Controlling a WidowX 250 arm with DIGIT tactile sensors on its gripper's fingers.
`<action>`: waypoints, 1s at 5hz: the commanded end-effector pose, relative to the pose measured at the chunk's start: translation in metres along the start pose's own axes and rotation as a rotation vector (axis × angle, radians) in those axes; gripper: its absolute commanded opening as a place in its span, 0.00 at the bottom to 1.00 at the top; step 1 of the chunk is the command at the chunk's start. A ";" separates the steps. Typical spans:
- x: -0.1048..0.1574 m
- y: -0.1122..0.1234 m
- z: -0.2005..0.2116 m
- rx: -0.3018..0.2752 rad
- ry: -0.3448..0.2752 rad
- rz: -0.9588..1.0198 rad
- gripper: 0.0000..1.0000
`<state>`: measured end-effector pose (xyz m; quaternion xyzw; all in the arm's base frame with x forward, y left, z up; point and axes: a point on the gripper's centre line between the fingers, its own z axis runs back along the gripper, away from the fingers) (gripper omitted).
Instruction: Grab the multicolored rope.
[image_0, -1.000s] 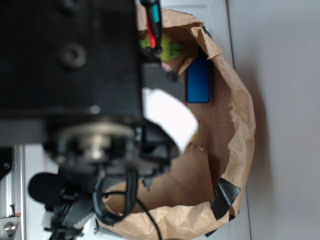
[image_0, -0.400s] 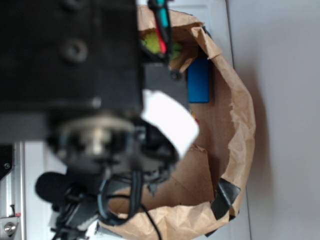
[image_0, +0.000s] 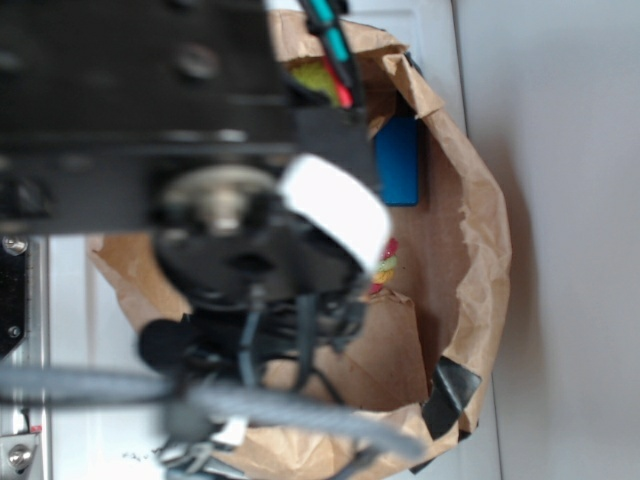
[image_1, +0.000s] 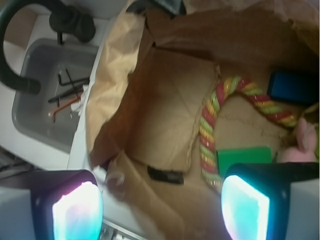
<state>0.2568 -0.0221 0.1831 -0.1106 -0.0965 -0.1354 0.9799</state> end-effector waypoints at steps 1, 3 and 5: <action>0.013 0.008 -0.006 0.121 -0.020 0.093 1.00; 0.009 0.009 -0.027 0.109 -0.002 0.083 1.00; 0.017 0.000 -0.048 0.083 -0.007 0.015 1.00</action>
